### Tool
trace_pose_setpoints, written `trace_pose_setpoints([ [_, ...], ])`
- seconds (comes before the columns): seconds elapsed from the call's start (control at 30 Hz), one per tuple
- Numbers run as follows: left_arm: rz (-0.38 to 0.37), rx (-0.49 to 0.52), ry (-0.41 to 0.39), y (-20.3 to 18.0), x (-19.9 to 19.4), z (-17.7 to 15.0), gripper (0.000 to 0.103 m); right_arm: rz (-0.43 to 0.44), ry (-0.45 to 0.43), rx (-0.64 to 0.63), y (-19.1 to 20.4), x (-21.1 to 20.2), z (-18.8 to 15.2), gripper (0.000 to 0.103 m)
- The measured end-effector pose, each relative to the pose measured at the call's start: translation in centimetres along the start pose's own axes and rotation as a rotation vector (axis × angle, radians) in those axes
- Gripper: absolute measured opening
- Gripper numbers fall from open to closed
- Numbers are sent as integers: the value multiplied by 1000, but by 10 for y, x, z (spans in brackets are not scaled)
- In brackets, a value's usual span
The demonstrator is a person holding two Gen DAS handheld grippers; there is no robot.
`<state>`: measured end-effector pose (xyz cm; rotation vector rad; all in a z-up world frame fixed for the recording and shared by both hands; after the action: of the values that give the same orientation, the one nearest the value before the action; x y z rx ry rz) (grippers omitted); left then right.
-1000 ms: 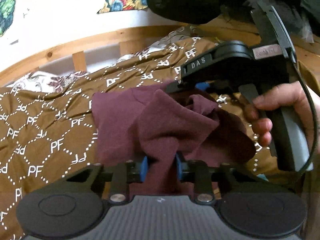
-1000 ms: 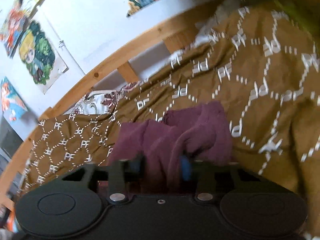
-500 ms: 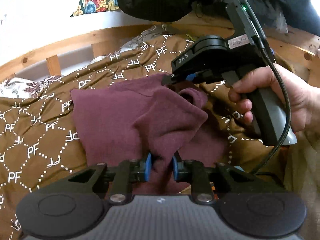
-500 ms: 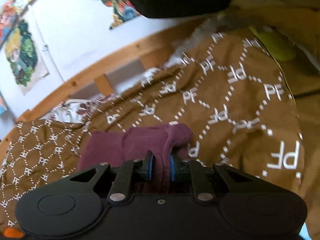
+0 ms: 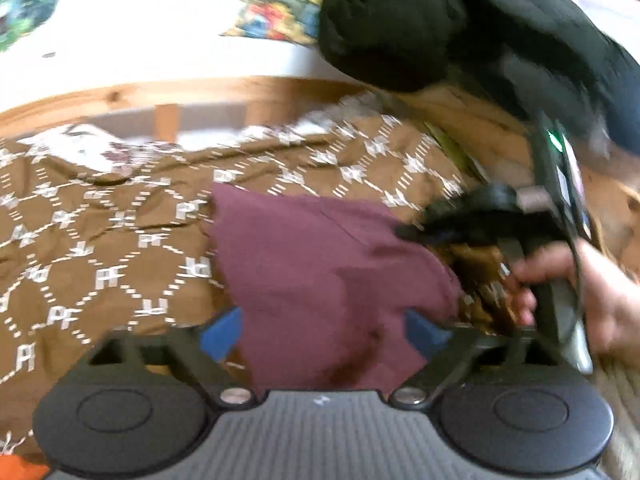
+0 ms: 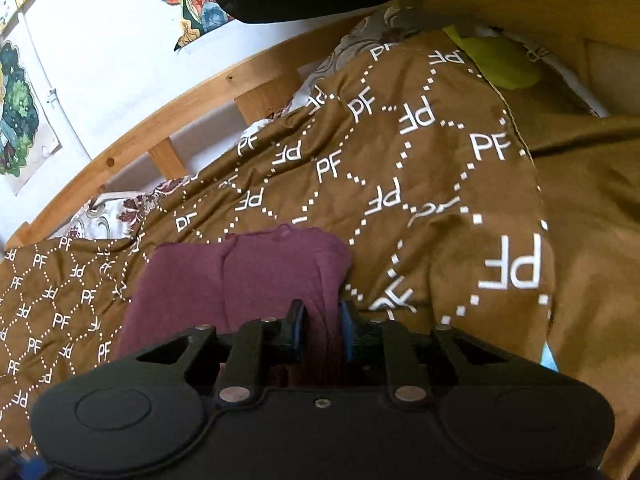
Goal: Fold small clothes
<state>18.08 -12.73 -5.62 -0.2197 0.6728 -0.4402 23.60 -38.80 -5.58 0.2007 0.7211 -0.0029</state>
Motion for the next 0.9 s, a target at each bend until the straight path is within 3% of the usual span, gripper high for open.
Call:
trace_pose_setpoints([
  [0.07, 37, -73, -16, 14, -2, 7, 102, -10, -1, 4, 0, -4, -2, 22],
  [0.13, 71, -153, 3, 29, 4, 12, 102, -40, -12, -5, 2, -10, -2, 38],
  [0.27, 123, -366, 76, 67, 18, 10, 102, -76, -72, -58, 12, -31, -2, 48],
  [0.4, 121, -538, 185, 96, 36, 2, 102, 12, -163, -51, 29, -63, -5, 67],
  [0.53, 137, -592, 255, 107, 48, -11, 102, 125, -170, -15, 47, -88, -18, 70],
  [0.6, 141, -591, 270, 108, 50, -14, 102, 152, -141, -26, 59, -92, -26, 66],
  [0.67, 144, -573, 267, 105, 48, -16, 102, 138, -88, -67, 71, -90, -33, 55],
  [0.73, 147, -552, 263, 103, 46, -16, 102, 94, -30, -117, 80, -84, -39, 27],
  [0.8, 150, -543, 259, 102, 43, -14, 102, 51, 27, -128, 83, -80, -44, 14],
  [0.9, 157, -546, 252, 101, 43, -11, 102, 5, 109, -99, 79, -76, -54, 8],
])
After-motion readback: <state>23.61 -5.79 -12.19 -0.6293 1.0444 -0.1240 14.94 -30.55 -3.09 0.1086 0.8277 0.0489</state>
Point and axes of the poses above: each gripper's, at about its wrist camera, not at the fingertips, and x roughly the way its jaws point, y to its left, z to its top, the point moved 4 cm from there along x, roughly the way its jaws point, and after that the axes turned 13 degrees about -x, right-handed, at the moved point
